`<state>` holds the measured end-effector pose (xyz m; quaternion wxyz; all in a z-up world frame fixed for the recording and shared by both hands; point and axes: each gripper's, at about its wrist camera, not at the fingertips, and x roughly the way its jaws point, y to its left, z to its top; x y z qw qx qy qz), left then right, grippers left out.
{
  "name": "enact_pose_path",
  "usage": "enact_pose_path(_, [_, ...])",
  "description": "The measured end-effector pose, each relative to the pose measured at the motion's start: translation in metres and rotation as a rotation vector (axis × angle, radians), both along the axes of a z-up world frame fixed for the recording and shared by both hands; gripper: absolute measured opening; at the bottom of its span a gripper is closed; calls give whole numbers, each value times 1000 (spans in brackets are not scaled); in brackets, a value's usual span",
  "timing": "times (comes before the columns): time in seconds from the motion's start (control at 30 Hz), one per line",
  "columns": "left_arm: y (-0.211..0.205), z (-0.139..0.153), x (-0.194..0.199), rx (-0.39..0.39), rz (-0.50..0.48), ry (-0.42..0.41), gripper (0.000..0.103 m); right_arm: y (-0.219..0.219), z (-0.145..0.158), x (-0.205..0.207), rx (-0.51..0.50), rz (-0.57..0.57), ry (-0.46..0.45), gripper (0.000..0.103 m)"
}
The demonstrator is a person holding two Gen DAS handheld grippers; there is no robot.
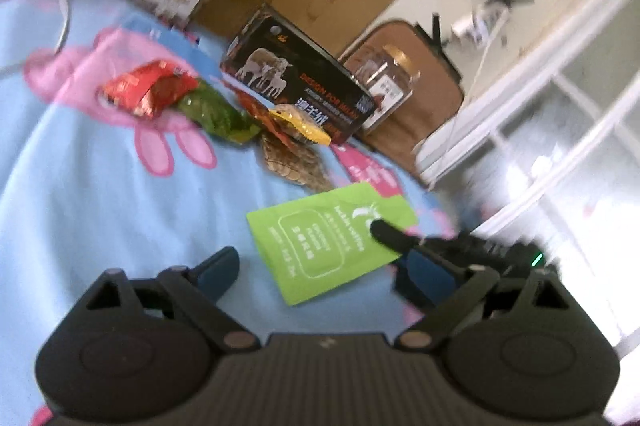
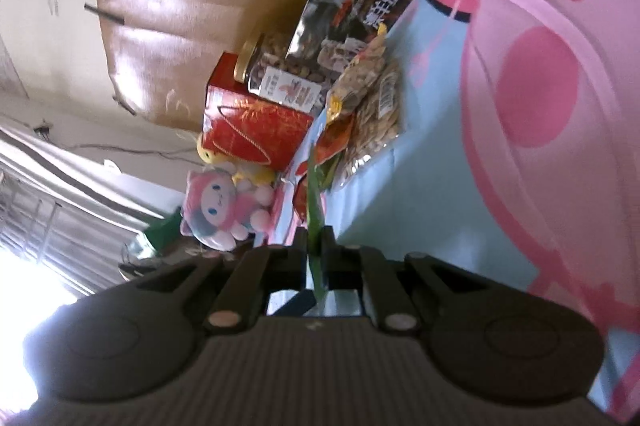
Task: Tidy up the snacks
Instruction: 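Move the right gripper to the light green spout pouch and grasp it, then carry the green pouch into the dark green box and open the right gripper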
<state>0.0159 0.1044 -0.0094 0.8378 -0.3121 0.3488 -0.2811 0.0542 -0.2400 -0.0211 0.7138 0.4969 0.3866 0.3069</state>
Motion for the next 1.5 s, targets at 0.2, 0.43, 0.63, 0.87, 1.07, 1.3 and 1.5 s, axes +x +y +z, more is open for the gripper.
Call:
enact_pose_path(0.2, [6,-6,10,-123,10,66,76,13,12,-3,48,68,-71,9])
enact_pose_path(0.43, [7,-5,16,-137,12,69,51,6,25,1,45,52,-109,9])
enact_pose_path(0.63, [-2,15,32,-85,0,33,51,5,37,14,41,45,-137,9])
enact_pose_path(0.87, [-23,53,78,-26,-20,-46,52,-9,63,51,31,4,-210,9])
enact_pose_path(1.07, [-41,79,140,17,-20,-80,52,-18,79,103,-1,-18,-246,9])
enact_pose_path(1.3, [-53,98,219,86,38,-121,54,-13,84,180,-83,-55,-269,9])
enact_pose_path(1.5, [-57,79,257,167,116,-90,55,31,83,204,-584,-111,-347,35])
